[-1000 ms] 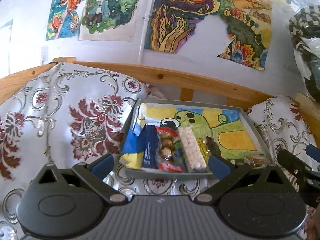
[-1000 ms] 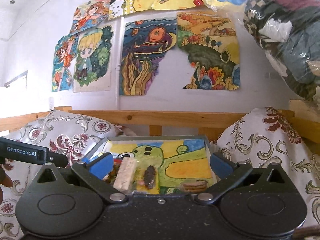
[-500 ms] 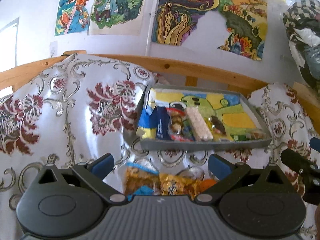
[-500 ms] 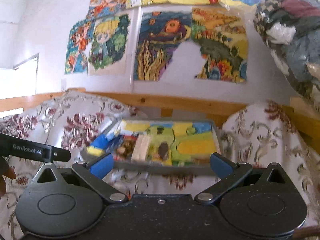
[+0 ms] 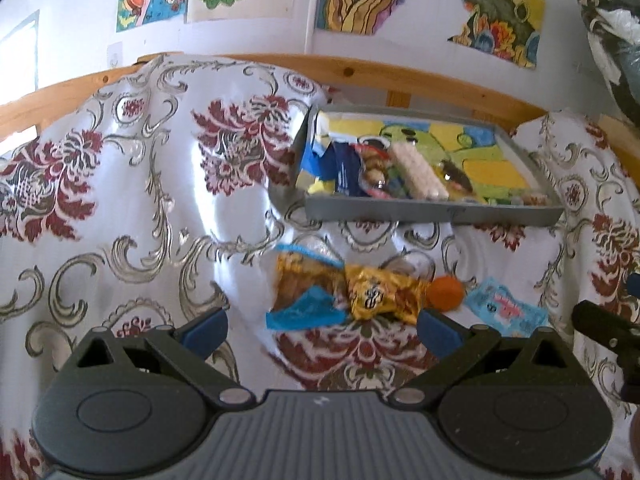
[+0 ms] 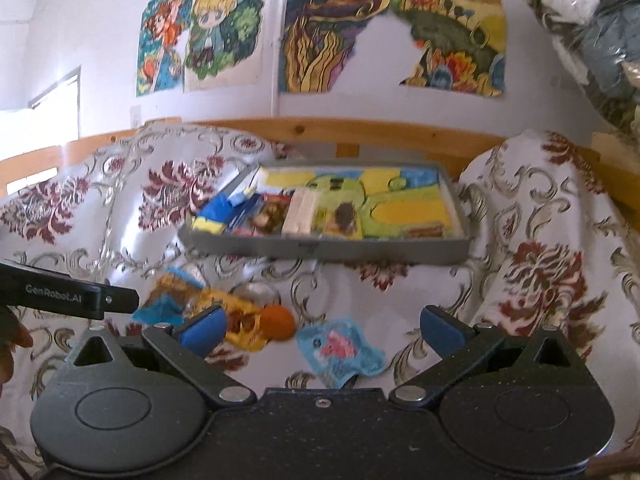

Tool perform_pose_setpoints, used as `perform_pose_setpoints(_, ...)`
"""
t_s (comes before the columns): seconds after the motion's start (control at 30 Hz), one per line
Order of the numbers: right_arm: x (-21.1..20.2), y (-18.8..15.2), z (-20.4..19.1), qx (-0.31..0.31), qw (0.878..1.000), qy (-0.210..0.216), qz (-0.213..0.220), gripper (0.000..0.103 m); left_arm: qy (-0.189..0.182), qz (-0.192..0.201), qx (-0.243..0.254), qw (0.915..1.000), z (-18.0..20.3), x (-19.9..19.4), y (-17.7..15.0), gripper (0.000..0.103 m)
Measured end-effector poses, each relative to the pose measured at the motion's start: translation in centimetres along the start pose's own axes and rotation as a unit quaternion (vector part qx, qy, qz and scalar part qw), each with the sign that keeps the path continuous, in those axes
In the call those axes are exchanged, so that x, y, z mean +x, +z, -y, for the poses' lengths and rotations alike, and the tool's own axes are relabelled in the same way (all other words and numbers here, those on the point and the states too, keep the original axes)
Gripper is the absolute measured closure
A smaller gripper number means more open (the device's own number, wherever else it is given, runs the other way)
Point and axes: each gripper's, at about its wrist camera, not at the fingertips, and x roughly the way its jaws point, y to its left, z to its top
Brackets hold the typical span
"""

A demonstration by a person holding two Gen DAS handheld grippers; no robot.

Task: Organize snacks
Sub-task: 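Lift both tools back from the tray toward the remaining snacks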

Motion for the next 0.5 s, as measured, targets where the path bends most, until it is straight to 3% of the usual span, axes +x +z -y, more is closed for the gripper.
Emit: perform_pose_setpoints(0.5,1.9,-0.7,-0.2,0.004,0.999,0.016,-0.035,0.001,0.009,-0.033,0.024,0.9992,0.7,0.8,-1.1,0.001)
